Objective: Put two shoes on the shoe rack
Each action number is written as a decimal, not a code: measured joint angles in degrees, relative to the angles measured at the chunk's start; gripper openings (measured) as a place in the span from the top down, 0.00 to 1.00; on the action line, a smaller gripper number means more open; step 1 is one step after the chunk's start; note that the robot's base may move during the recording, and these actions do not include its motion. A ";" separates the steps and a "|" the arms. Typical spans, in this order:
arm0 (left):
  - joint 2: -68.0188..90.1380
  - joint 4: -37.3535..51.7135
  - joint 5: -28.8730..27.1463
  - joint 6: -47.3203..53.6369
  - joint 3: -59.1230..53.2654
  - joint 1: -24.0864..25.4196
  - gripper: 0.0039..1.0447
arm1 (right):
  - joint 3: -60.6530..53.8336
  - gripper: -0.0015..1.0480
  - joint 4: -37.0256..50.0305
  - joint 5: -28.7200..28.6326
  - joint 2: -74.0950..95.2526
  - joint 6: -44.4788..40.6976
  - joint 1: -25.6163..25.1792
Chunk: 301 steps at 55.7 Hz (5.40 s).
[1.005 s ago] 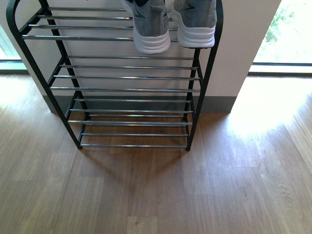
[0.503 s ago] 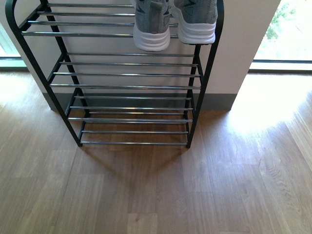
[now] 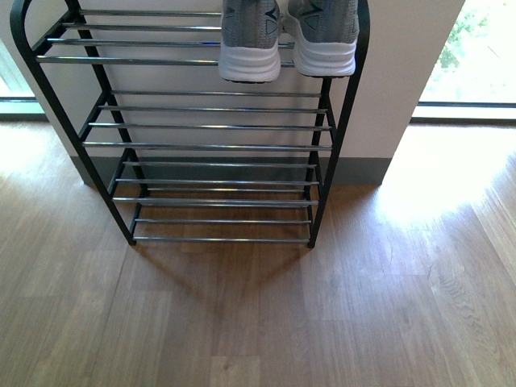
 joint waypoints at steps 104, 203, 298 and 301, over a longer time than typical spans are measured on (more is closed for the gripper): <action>-87.38 98.82 -0.31 24.11 -146.22 10.64 0.44 | 0.00 0.09 0.00 0.00 0.00 -0.02 0.00; -145.39 60.37 10.49 28.00 -164.65 21.92 0.99 | 0.00 0.09 0.00 0.00 0.00 0.00 0.00; -158.09 46.69 10.49 28.20 -164.63 22.03 0.09 | 0.00 0.09 -0.09 0.09 -0.02 -0.02 0.15; -158.09 46.69 10.49 28.20 -164.63 22.03 0.09 | 0.00 0.09 -0.09 0.11 -0.07 -0.02 0.15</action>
